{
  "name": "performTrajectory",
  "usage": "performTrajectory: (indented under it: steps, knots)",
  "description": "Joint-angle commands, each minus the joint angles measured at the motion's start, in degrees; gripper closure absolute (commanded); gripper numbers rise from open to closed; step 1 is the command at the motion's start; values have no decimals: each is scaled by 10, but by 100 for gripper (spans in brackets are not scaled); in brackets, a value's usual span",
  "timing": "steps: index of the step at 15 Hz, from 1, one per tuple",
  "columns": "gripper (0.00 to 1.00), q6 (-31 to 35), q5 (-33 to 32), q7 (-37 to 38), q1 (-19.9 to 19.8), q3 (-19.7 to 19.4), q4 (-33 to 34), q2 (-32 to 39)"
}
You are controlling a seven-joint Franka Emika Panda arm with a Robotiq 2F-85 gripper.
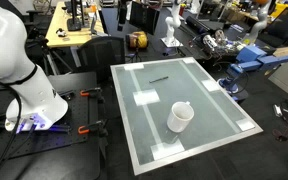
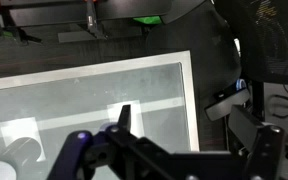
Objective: Put the pen in the mug cup
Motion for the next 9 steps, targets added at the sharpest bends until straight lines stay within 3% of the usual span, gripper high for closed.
performTrajectory:
  steps: [1, 9]
  knots:
    - [0, -1, 0, 0, 0, -1, 1, 0]
    - [0, 18, -14, -7, -1, 4, 9, 21]
